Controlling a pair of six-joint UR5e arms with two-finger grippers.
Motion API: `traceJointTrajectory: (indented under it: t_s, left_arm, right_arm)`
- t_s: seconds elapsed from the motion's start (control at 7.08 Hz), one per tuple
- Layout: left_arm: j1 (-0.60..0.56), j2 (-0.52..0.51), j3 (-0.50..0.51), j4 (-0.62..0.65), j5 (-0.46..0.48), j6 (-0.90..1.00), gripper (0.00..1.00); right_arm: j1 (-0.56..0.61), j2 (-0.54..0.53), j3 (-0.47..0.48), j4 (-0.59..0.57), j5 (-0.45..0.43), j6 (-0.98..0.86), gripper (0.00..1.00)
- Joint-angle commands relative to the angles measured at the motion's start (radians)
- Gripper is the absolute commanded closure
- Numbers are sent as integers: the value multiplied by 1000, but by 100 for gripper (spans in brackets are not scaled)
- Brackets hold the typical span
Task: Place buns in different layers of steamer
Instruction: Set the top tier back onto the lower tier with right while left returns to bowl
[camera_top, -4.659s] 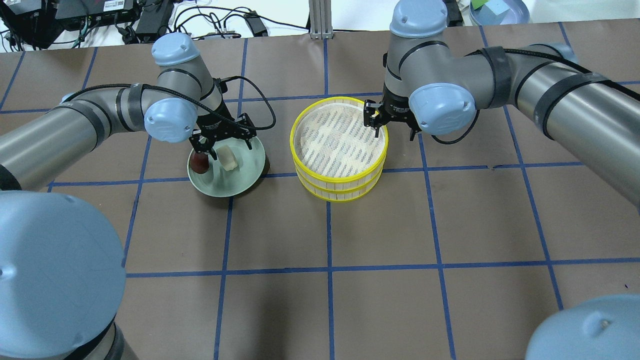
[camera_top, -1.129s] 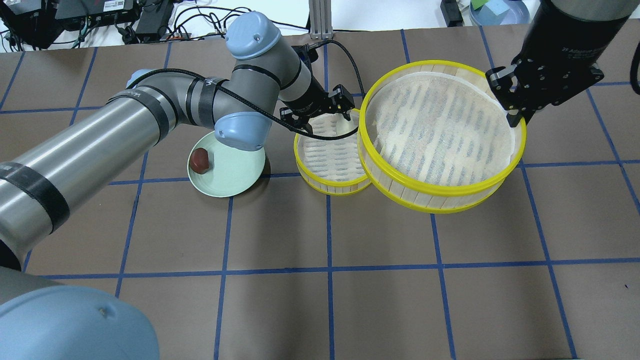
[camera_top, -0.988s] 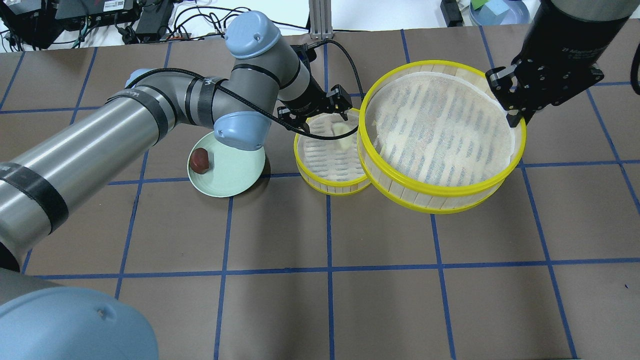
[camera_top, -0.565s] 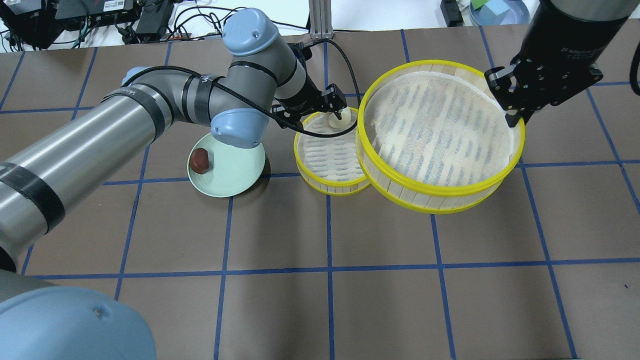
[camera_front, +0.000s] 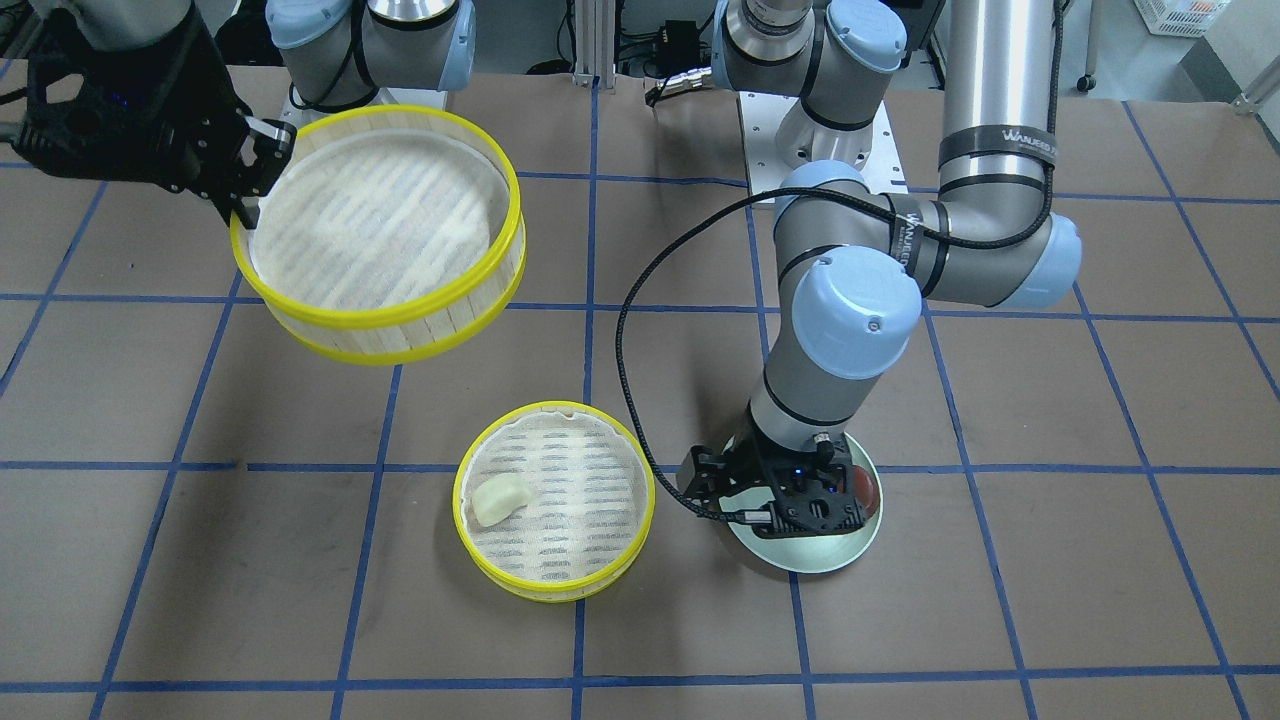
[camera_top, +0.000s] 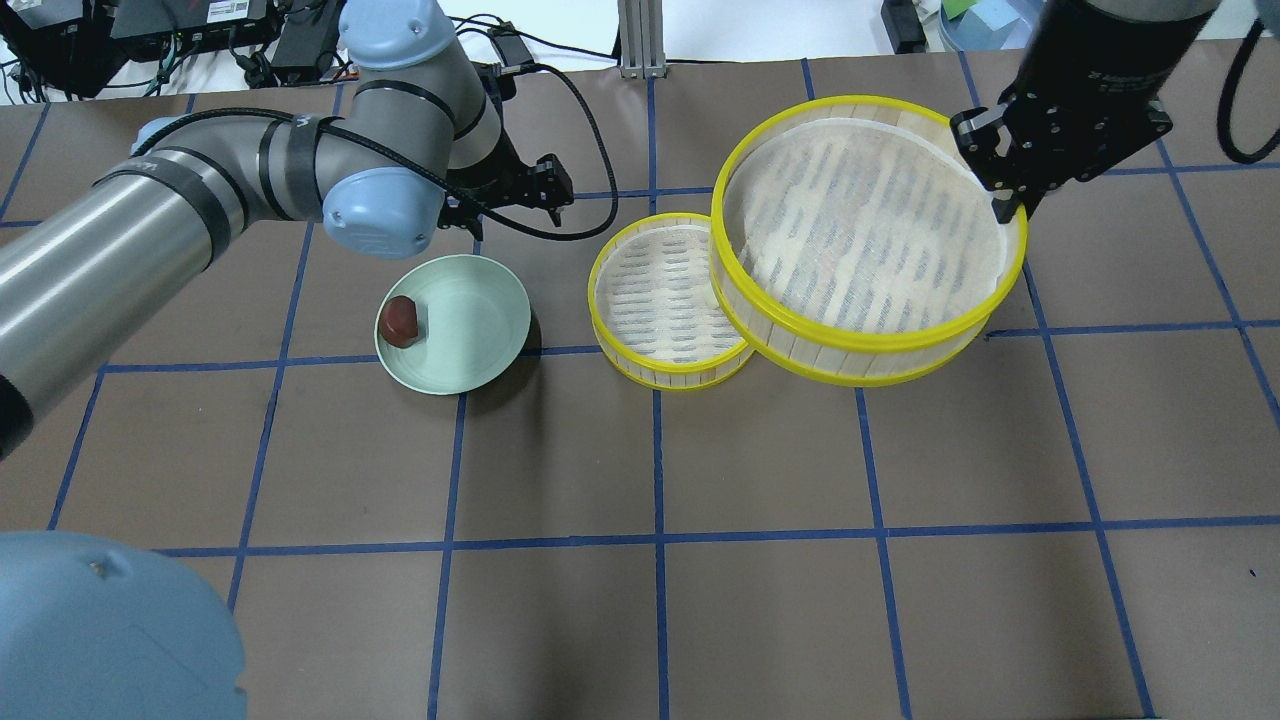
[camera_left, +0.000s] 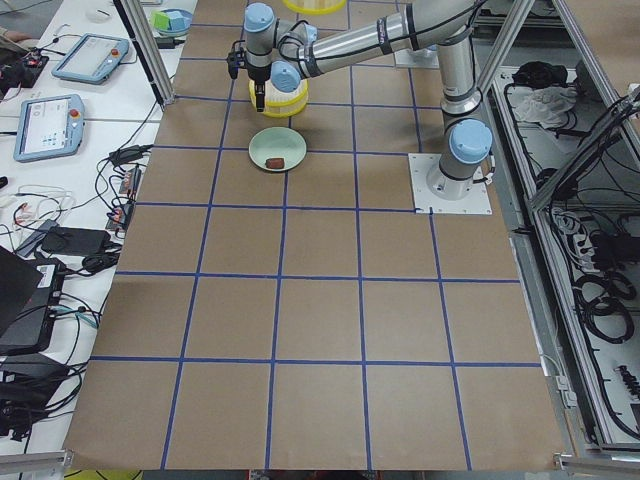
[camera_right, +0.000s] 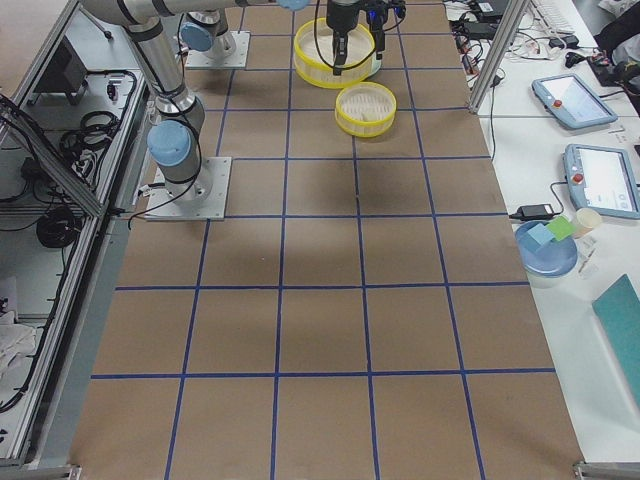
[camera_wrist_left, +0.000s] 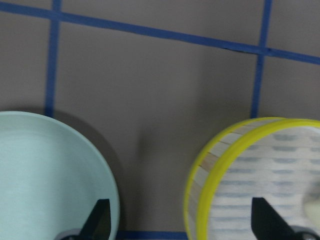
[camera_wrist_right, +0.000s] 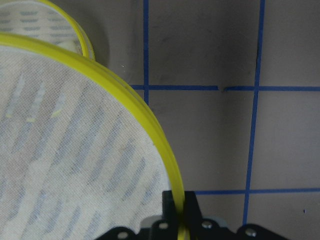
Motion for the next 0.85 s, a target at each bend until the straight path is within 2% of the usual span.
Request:
traceJointTrajectory:
  t_s: [0.0, 0.14, 0.28, 0.71]
  left_arm:
    - [45, 9, -7, -57, 151, 145, 0]
    - [47, 9, -15, -102, 243, 171, 0]
    - [47, 0, -20, -128, 279, 199, 0]
    - [57, -18, -76, -133, 283, 228, 0]
  right_arm:
    - [85, 148, -55, -151, -6, 36, 100]
    - [135, 231, -61, -186, 2, 137, 100]
    - [203, 309, -61, -264, -6, 255, 100]
    - [235, 391, -38, -297, -10, 273, 100]
